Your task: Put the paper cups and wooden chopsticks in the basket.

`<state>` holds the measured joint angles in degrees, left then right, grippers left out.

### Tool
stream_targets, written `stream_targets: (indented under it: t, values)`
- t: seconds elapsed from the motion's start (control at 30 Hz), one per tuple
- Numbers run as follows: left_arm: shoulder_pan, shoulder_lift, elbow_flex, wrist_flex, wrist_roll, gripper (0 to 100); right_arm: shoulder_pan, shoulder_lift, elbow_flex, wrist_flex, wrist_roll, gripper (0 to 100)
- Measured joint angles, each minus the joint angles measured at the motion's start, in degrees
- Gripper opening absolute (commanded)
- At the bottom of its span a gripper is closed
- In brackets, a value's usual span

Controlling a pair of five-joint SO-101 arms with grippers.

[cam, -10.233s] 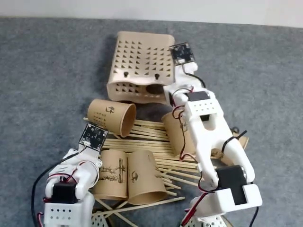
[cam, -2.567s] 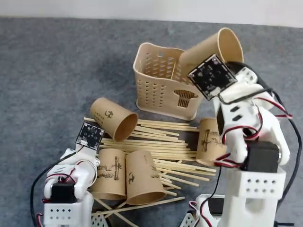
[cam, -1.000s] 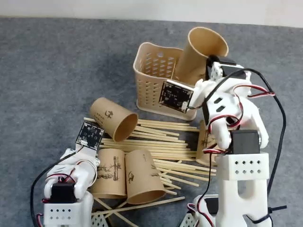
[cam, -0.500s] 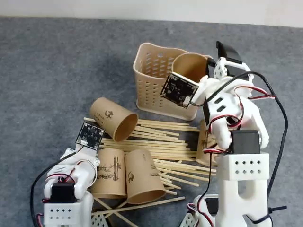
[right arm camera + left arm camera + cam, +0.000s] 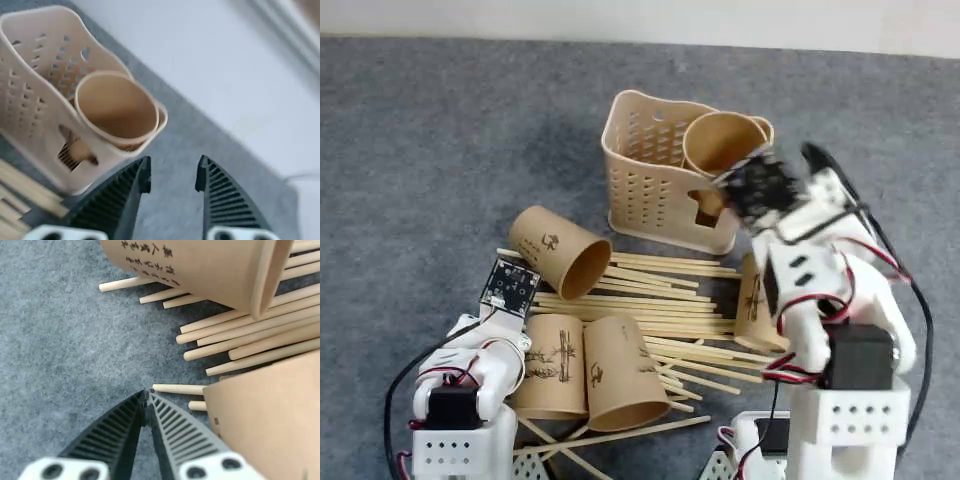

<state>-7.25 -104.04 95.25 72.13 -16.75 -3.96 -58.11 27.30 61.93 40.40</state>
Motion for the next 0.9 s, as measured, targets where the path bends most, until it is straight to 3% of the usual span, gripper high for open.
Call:
stream_targets:
  t: [0.17, 0.33, 0.6, 0.9]
  values:
    - [0.0, 0.0, 0.0, 0.0, 0.0, 0, 6.9, 0.1, -5.2, 14.4, -6.2, 15.6]
    - [0.0, 0.0, 0.0, 0.0, 0.0, 0, 13.6, 1.2, -6.5, 25.1, -7.6, 15.9]
    - [0.0, 0.0, 0.0, 0.0, 0.0, 0, 17.2, 3.6, -1.3, 26.7, -14.2, 15.9]
    - [-0.4, 0.0, 0.0, 0.0, 0.0, 0, 17.7, 25.3, -4.7, 26.7, -33.2, 16.0]
